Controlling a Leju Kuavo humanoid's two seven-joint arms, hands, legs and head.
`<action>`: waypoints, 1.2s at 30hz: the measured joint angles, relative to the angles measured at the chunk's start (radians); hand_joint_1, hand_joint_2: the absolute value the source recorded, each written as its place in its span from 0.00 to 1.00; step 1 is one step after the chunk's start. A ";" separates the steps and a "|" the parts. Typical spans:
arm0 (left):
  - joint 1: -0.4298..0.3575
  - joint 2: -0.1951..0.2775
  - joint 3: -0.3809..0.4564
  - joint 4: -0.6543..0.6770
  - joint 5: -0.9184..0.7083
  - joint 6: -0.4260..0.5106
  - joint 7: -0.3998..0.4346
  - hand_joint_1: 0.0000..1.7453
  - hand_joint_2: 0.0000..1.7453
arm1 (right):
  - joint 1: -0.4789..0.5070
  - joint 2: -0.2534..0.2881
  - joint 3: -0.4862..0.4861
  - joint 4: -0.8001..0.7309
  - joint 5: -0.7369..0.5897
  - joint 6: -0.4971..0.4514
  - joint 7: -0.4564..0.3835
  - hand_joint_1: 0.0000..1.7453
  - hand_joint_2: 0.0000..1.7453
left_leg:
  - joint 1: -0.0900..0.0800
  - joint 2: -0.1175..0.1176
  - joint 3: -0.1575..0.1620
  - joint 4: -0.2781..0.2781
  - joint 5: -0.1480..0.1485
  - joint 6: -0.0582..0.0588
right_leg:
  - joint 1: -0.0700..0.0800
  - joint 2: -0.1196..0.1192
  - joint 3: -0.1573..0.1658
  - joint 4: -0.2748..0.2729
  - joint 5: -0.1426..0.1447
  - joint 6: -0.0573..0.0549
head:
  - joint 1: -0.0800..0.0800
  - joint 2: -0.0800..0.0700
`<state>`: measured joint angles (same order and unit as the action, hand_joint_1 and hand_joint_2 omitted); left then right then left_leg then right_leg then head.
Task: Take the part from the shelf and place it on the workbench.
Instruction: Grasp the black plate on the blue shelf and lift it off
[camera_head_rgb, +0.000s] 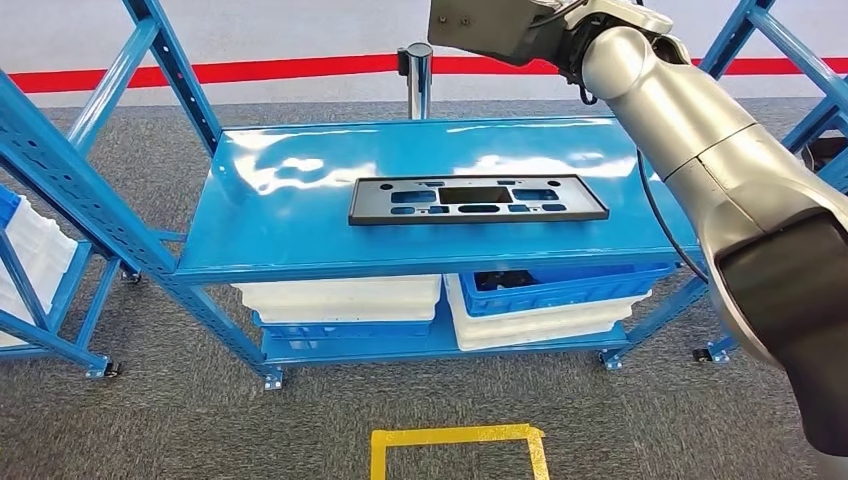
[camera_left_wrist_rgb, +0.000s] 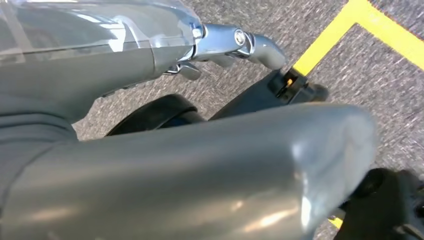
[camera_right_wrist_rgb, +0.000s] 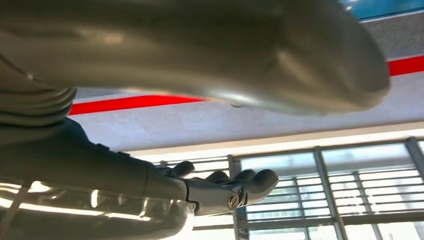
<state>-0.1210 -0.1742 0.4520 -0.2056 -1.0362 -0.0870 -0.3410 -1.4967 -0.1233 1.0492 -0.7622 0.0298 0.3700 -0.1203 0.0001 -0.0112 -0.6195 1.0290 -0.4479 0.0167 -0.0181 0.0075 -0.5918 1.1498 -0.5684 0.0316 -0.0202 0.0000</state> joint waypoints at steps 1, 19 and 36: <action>0.000 0.000 0.000 0.000 0.000 0.000 0.000 0.00 0.00 | 0.002 -0.001 0.001 0.000 0.000 0.000 0.000 0.00 0.00 | 0.000 0.000 0.007 0.000 -0.007 0.003 | 0.000 0.000 -0.045 0.064 -0.019 0.001 | 0.005 0.000; 0.002 -0.002 -0.001 0.004 -0.001 0.003 0.000 0.00 0.00 | 0.009 -0.012 0.014 -0.008 -0.001 0.006 0.003 0.00 0.00 | 0.002 0.003 -0.103 0.275 -0.157 -0.043 | -0.002 0.000 0.021 -0.115 0.073 -0.044 | -0.003 0.000; 0.007 -0.004 -0.001 0.007 0.009 0.003 -0.021 0.00 0.00 | 0.035 -0.136 0.051 -0.087 0.064 0.016 -0.032 0.00 0.00 | 0.004 -0.007 -0.060 0.019 0.040 -0.002 | -0.003 0.001 -0.085 0.085 -0.014 0.000 | 0.027 0.000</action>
<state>-0.1137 -0.1783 0.4510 -0.1983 -1.0269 -0.0838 -0.3625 -1.4613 -0.2596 1.0999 -0.8489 0.0939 0.3859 -0.1522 0.0045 -0.0178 -0.6800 1.0484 -0.4076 0.0142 -0.0215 0.0090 -0.6766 1.2344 -0.5827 0.0315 0.0067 0.0000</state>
